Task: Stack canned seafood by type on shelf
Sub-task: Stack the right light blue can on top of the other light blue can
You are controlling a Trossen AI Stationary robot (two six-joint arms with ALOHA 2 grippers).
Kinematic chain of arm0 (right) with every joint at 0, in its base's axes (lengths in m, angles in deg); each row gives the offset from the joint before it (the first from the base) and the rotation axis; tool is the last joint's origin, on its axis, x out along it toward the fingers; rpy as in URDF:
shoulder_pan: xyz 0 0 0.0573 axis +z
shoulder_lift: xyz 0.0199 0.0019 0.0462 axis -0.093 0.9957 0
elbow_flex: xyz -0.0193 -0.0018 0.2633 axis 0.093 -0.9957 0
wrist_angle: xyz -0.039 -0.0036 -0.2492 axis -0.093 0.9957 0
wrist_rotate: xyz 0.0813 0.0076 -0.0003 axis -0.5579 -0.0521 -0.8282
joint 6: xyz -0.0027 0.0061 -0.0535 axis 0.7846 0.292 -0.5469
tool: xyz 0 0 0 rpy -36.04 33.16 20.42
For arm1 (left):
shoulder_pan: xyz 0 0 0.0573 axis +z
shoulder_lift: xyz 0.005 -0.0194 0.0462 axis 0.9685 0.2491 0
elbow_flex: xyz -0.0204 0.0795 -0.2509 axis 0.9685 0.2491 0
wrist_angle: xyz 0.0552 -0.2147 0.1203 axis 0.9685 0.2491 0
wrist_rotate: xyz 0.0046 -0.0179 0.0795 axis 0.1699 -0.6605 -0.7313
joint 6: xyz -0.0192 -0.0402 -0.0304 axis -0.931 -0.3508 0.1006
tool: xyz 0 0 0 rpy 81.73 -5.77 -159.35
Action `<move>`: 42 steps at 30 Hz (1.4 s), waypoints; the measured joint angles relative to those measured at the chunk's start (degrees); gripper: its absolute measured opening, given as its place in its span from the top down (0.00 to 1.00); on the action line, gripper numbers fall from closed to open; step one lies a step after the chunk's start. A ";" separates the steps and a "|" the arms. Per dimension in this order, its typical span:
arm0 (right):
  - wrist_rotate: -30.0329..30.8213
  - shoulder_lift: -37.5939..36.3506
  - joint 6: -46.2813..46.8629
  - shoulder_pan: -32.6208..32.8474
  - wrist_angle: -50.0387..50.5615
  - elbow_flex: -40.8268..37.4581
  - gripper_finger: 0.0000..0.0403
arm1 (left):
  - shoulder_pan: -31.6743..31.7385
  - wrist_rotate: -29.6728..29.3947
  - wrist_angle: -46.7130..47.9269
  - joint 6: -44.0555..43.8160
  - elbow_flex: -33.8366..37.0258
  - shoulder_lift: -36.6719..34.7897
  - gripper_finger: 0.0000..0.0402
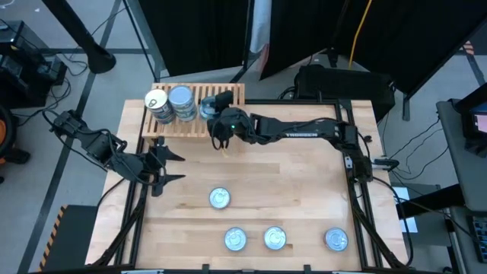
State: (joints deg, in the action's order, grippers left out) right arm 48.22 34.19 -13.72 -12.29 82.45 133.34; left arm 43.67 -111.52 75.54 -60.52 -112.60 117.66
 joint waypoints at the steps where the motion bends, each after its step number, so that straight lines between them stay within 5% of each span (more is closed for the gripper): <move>1: -0.05 0.49 -0.83 -0.27 -1.12 0.00 0.68 | 0.00 -0.46 -0.06 0.79 0.00 -0.13 0.34; 26: -5.67 2.89 3.52 -2.74 -5.34 0.01 0.67 | 0.04 -3.28 -0.19 2.73 0.00 -0.50 0.34; 42: -13.06 2.84 17.22 -3.41 -4.83 0.02 0.31 | 0.04 -3.28 -0.18 2.80 0.00 -0.50 0.34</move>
State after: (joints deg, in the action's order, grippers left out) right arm 35.16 37.03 3.50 -15.70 77.62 133.36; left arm 43.72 -114.80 75.37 -57.72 -112.60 117.16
